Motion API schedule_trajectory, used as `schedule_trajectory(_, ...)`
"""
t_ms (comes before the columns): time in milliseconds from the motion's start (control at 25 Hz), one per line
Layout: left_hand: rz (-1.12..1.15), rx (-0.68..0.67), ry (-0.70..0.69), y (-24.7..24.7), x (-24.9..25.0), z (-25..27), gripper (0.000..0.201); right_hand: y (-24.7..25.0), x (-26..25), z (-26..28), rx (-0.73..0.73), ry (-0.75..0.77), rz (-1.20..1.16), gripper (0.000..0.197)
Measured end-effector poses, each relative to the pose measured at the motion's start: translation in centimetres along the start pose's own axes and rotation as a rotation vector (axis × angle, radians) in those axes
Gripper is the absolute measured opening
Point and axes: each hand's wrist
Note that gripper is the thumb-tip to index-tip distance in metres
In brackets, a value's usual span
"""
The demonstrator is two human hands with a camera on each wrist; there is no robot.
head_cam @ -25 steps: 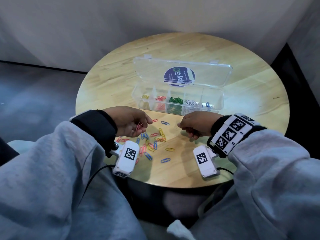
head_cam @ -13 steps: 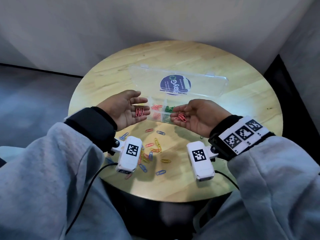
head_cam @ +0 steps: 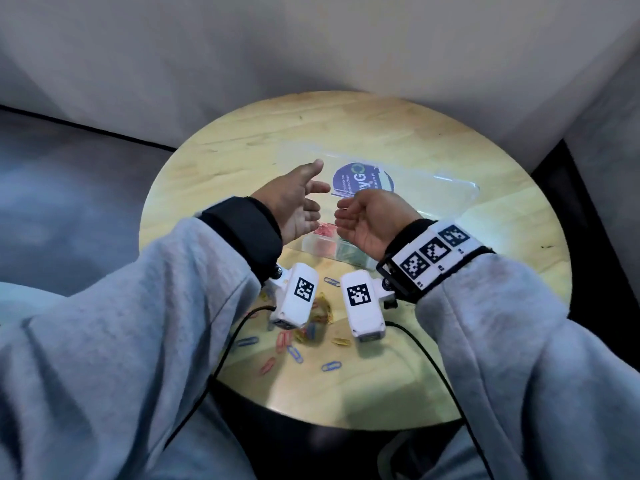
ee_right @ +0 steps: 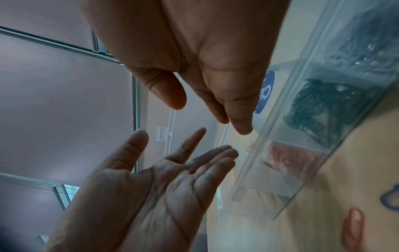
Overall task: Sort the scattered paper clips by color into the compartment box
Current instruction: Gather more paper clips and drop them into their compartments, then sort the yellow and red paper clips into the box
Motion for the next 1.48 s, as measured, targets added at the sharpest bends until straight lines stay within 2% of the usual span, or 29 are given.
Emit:
schedule_trajectory(120, -0.080, 0.007, -0.077, 0.6, -0.3, 0.6, 0.028, 0.8, 0.3, 1.9, 0.015, 0.055, 0.092, 0.017)
schedule_trajectory(160, -0.168, 0.012, -0.099, 0.8, -0.5, 1.1, 0.021, 1.2, 0.5, 2.9, 0.011, 0.080, 0.169, 0.016)
schedule_trajectory(240, -0.562, -0.003, -0.092, 1.3, -1.1, 2.0, 0.014, 2.2, 1.4, 4.6, 0.030, 0.125, 0.476, 0.015)
schedule_trajectory(320, -1.081, -0.061, -0.008, 1.5, -1.9, 2.8, 0.022, 3.4, 2.8, 5.7, 0.055, 0.127, 0.916, 0.011)
schedule_trajectory(400, -1.467, -0.069, 0.065, 1.1, -2.6, 3.8, 0.029, 4.0, 4.3, 6.0, 0.046, 0.083, 1.335, 0.024)
schedule_trajectory(520, -1.710, -0.134, 0.126, 0.0, -4.4, 4.5, 0.030, 3.7, 5.7, 5.5, -0.023, 0.101, 1.691, 0.057)
schedule_trajectory(640, -1.793, -0.262, 0.189, -0.7, -6.4, 4.4, 0.028, 2.6, 7.2, 4.0, -0.149, 0.241, 1.886, 0.081)
schedule_trajectory(720, -1.792, -0.296, 0.202, -0.9, -7.1, 4.2, 0.035, 1.9, 8.2, 3.1, -0.190, 0.301, 1.960, 0.085)
schedule_trajectory(920, -1.846, -0.280, 0.175, -0.9, -7.8, 4.0, 0.038, 1.8, 9.0, 2.1, -0.145, 0.375, 1.987, 0.056)
schedule_trajectory(1200, -1.727, -0.247, 0.031, -0.3, -8.2, 4.0, 0.025, 2.5, 9.0, 1.9, -0.103, 0.288, 1.872, 0.022)
schedule_trajectory(1360, -1.685, -0.289, -0.032, 0.2, -8.2, 4.1, 0.037, 2.8, 8.3, 2.3, -0.076, 0.234, 1.830, 0.031)
schedule_trajectory(1480, -1.691, -0.333, -0.070, 0.4, -8.4, 3.9, 0.037, 3.5, 7.9, 2.8, -0.034, 0.217, 1.803, 0.041)
Point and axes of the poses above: each hand's wrist, its own z-axis away from the middle knuckle, its own y-axis out of the back of the hand, x = y × z, and after that the axes turned 6 degrees about -y, right-handed
